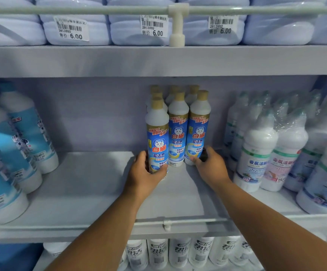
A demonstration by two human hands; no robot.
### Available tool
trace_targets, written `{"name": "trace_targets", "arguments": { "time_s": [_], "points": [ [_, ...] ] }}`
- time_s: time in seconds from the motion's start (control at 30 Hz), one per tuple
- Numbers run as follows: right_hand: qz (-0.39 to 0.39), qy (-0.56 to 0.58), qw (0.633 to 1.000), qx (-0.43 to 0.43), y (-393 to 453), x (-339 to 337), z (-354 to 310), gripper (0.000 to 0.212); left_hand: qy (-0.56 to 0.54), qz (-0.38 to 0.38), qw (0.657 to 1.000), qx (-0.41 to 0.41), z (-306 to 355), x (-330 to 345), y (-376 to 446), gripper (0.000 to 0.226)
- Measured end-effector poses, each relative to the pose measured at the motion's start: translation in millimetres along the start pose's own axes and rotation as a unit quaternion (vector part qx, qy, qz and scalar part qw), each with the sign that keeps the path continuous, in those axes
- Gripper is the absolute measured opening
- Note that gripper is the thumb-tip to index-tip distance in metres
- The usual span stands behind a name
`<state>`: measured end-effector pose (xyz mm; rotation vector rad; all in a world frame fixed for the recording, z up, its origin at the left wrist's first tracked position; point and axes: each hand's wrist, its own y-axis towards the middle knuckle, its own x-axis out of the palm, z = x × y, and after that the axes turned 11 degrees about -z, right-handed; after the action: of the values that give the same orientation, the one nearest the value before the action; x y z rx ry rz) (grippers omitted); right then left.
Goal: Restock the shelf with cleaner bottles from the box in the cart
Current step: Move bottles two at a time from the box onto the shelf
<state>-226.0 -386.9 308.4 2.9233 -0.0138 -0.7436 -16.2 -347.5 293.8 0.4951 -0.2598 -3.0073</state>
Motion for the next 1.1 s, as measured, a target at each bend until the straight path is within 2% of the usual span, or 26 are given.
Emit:
{"name": "trace_targets", "arguments": {
  "time_s": [0.23, 0.5, 0.7, 0.87, 0.97, 1.1],
  "points": [
    [0.004, -0.008, 1.0, 0.0, 2.3, 3.7, 7.8, 0.038, 0.073, 0.016, 0.997, 0.032, -8.2, 1.9, 4.3, 0.05],
    [-0.006, -0.033, 0.999, 0.025, 2.5, 3.0, 8.3, 0.04, 0.083, 0.013, 0.996, 0.02, -9.6, 2.1, 6.5, 0.05],
    [-0.048, -0.103, 0.991, 0.072, -10.5, -0.9, -14.4, 0.036, 0.1, -0.02, 0.995, -0.006, 1.8, -4.9, 4.6, 0.051],
    [-0.117, -0.199, 0.969, 0.093, -43.7, -7.4, -42.3, 0.032, 0.134, -0.061, 0.989, -0.015, 19.1, -17.6, -14.7, 0.042],
    [-0.143, -0.258, 0.952, 0.079, -67.7, -10.7, -54.7, 0.046, 0.242, -0.096, 0.965, -0.031, 24.5, -30.8, -30.7, 0.036],
    [-0.152, -0.403, 0.9, 0.075, -106.9, -13.3, -63.6, 0.065, 0.386, -0.15, 0.906, -0.085, 33.0, -48.4, -58.0, 0.059]
  ]
}}
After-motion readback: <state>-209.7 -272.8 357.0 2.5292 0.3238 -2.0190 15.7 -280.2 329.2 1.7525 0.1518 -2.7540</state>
